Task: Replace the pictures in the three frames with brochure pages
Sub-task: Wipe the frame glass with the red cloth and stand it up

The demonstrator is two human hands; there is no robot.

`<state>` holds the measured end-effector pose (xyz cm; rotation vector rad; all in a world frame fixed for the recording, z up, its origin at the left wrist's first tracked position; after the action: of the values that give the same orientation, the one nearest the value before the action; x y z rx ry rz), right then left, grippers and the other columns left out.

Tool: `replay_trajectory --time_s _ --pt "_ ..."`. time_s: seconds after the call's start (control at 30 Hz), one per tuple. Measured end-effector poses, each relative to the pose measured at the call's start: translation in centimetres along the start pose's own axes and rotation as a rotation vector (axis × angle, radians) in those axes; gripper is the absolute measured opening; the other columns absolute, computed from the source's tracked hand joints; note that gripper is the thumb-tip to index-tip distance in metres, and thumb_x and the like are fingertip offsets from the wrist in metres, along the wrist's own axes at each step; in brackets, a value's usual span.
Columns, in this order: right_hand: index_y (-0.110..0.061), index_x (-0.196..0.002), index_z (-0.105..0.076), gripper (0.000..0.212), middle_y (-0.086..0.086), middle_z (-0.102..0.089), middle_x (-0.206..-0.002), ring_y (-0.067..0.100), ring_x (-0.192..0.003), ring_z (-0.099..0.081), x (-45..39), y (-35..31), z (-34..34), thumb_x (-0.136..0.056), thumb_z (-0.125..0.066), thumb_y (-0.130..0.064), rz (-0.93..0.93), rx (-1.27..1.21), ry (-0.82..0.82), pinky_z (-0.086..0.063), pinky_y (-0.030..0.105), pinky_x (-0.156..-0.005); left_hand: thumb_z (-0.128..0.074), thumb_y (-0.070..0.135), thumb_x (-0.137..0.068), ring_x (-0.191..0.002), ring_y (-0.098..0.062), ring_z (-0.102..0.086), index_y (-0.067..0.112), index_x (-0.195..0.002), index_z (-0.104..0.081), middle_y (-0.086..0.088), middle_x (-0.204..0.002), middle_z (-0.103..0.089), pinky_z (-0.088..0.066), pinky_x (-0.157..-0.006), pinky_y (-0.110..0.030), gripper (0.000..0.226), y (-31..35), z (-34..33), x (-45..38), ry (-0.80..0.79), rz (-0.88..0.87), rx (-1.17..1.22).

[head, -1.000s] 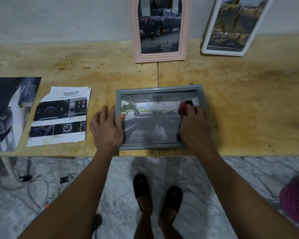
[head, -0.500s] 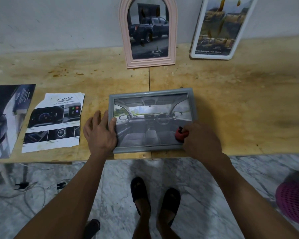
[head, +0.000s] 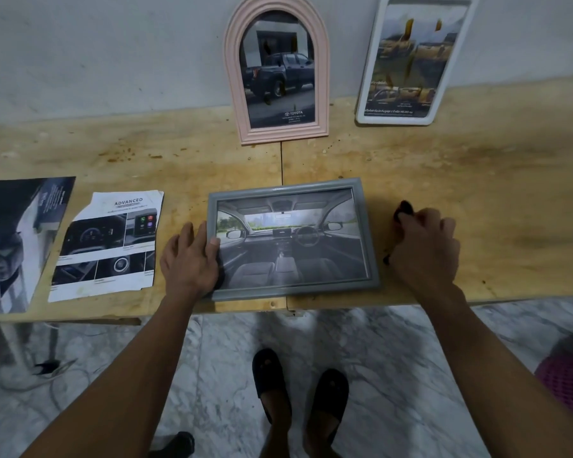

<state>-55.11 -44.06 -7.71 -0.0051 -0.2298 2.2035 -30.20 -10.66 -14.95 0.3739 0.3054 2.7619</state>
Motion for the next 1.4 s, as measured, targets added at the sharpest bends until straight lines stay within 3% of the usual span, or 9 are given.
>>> replay_trajectory --time_s 0.17,0.3,0.47,0.63,0.87,1.03,1.17,1.3,1.4 --pt "-0.03 -0.146 -0.034 0.071 0.001 -0.038 -0.145 0.033 -0.126 -0.028 2.2 -0.8 -2.7 -0.079 -0.056 -0.018 0.059 0.043 -0.179 -0.037 0.046 -0.091 -0.025 0.05 -0.104 -0.15 -0.034 -0.009 0.029 -0.157 -0.022 -0.002 -0.166 -0.011 -0.013 -0.119 -0.054 0.056 0.9 0.5 0.8 -0.064 0.025 0.001" --pt "-0.035 -0.142 -0.031 0.067 0.002 -0.026 -0.156 0.036 -0.134 -0.023 3.3 -1.3 -3.1 -0.079 -0.054 -0.023 0.071 0.073 -0.244 -0.033 0.05 -0.098 -0.036 0.045 -0.103 -0.148 -0.036 -0.013 0.021 -0.152 -0.032 -0.007 -0.163 -0.021 -0.017 -0.117 -0.054 0.055 1.4 1.3 1.5 -0.045 0.048 0.075" --pt "-0.013 -0.119 -0.057 0.042 0.014 -0.054 -0.123 0.041 -0.115 -0.046 2.5 -3.7 0.1 -0.077 -0.057 -0.013 0.095 -0.136 0.066 -0.04 0.049 -0.088 -0.051 0.037 -0.1 -0.131 -0.042 -0.034 0.01 -0.132 -0.055 -0.019 -0.141 -0.045 -0.037 -0.1 -0.054 0.042 1.6 2.8 2.2 0.055 0.109 0.153" --pt "0.0 -0.111 -0.05 0.032 0.023 -0.051 -0.121 0.045 -0.109 -0.049 1.6 -5.2 -3.1 -0.08 -0.05 -0.003 0.023 -0.312 -0.196 -0.04 0.044 -0.088 -0.05 0.033 -0.1 -0.12 -0.042 -0.042 0.006 -0.108 -0.067 -0.022 -0.124 -0.052 -0.041 -0.095 -0.053 0.033 2.1 3.1 2.8 0.064 0.198 0.191" --pt "0.001 -0.115 -0.053 0.034 0.023 -0.054 -0.122 0.042 -0.116 -0.049 1.2 -4.6 -3.9 -0.086 -0.051 -0.016 -0.189 -0.423 -0.279 -0.04 0.046 -0.099 -0.055 0.029 -0.097 -0.114 -0.042 -0.053 0.008 -0.105 -0.07 -0.02 -0.115 -0.066 -0.047 -0.1 -0.052 0.027 1.0 2.0 2.5 0.02 0.385 0.486" --pt "-0.008 -0.125 -0.058 0.043 0.014 -0.062 -0.116 0.03 -0.097 -0.06 1.5 -4.2 -4.5 -0.086 -0.044 -0.022 -0.28 -0.684 -0.266 -0.053 0.045 -0.086 -0.06 0.033 -0.091 -0.087 -0.034 -0.066 0.009 -0.09 -0.069 -0.016 -0.093 -0.07 -0.057 -0.086 -0.045 0.026 -0.1 1.8 2.8 0.004 0.524 0.783" --pt "-0.014 -0.137 -0.052 0.043 0.003 -0.062 -0.12 0.024 -0.104 -0.061 2.3 -3.7 -3.9 -0.095 -0.045 -0.022 -0.334 -0.843 -0.238 -0.051 0.04 -0.089 -0.058 0.027 -0.096 -0.07 -0.023 -0.053 0.007 -0.075 -0.062 -0.007 -0.073 -0.059 -0.045 -0.072 -0.033 0.029 -0.2 4.2 3.7 0.102 0.538 0.872" --pt "-0.016 -0.128 -0.055 0.032 0.005 -0.064 -0.103 0.015 -0.08 -0.06 2.8 -4.8 -2.3 -0.099 -0.043 -0.02 -0.332 -1.005 -0.215 -0.047 0.027 -0.059 -0.06 0.031 -0.094 -0.077 -0.023 -0.056 0.004 -0.087 -0.067 -0.006 -0.08 -0.063 -0.048 -0.079 -0.034 0.029 -1.0 7.7 4.9 0.205 0.559 0.973" --pt "-0.025 -0.111 -0.055 0.021 -0.001 -0.059 -0.087 0.018 -0.075 -0.056 3.2 -6.6 0.5 -0.096 -0.042 -0.019 -0.276 -1.043 -0.186 -0.039 0.023 -0.052 -0.061 0.03 -0.094 -0.07 -0.021 -0.051 0.008 -0.072 -0.065 -0.005 -0.071 -0.058 -0.043 -0.071 -0.032 0.032 -1.3 10.9 5.9 0.243 0.535 1.015"
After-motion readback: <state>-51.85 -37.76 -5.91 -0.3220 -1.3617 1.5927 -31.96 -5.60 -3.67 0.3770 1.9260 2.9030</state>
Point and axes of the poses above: each hand's wrist, its own x-axis away from the middle knuckle, its own z-axis out of the back of the hand, y = z × x, the point moved 9 cm from there along -x, towards the middle knuckle
